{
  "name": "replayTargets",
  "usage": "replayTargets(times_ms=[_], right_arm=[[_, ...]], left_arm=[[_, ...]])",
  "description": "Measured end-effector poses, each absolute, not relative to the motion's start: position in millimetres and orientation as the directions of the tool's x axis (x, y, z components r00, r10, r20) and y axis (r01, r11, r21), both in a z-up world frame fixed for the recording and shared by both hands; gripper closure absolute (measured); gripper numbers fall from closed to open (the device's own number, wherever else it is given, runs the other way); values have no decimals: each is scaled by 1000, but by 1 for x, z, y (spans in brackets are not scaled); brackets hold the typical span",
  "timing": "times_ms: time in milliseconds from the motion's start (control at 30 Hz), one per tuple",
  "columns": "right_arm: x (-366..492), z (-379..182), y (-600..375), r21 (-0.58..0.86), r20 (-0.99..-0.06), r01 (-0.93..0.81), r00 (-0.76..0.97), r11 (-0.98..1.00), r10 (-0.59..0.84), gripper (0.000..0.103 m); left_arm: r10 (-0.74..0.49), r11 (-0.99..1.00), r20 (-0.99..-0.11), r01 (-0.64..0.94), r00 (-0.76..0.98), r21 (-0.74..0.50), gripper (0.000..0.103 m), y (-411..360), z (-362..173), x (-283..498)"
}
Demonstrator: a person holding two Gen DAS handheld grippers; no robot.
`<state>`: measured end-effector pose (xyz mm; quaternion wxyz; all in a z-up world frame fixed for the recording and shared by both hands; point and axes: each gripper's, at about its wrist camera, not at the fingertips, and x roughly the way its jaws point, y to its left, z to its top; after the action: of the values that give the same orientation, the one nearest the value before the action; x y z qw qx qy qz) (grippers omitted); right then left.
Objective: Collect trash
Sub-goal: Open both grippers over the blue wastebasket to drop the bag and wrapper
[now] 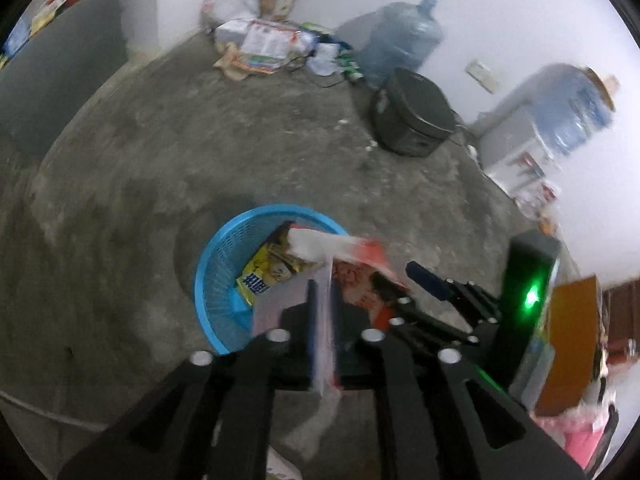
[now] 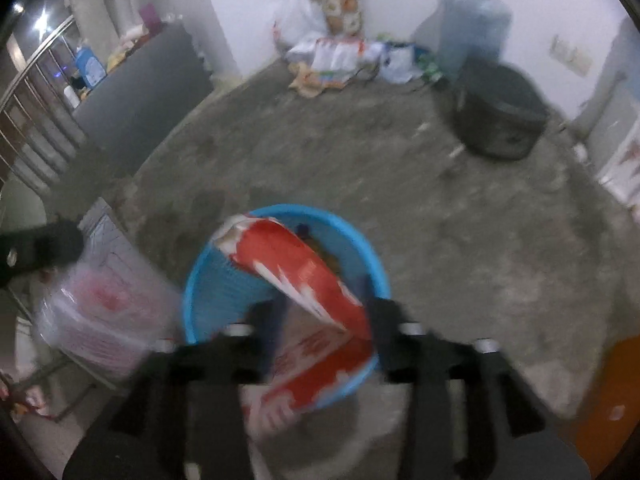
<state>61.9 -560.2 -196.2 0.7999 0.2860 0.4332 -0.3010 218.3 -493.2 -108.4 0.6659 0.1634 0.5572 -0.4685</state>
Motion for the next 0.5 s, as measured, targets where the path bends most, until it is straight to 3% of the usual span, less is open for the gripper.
replayTargets(times_ms=[167, 500], right_arm=[[45, -194, -564, 387, -811, 716, 564, 581, -154, 57], [9, -178, -566, 486, -768, 723, 621, 492, -154, 57]], left_arm=[[-463, 507, -884, 799, -64, -323, 72, -487, -103, 220], [-549, 463, -836, 838, 14, -290, 49, -457, -32, 209]])
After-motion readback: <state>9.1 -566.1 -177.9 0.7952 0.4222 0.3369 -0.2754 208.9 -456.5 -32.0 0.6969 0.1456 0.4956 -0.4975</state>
